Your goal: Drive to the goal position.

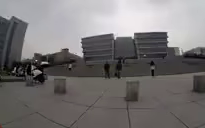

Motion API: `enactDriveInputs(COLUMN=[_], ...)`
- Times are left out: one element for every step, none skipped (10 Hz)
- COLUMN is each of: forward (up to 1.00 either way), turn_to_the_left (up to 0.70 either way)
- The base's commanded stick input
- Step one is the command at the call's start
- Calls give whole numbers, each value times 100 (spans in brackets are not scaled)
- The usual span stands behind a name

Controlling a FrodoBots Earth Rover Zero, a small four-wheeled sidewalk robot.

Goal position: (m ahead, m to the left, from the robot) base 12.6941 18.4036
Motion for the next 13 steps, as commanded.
enactDriveInputs(forward=[0,0,0,0,0,0,0,0,0,0,0,0,0], turn_to_the_left=[37,0,0,0,12,65,70,70,70,0,0,0,0])
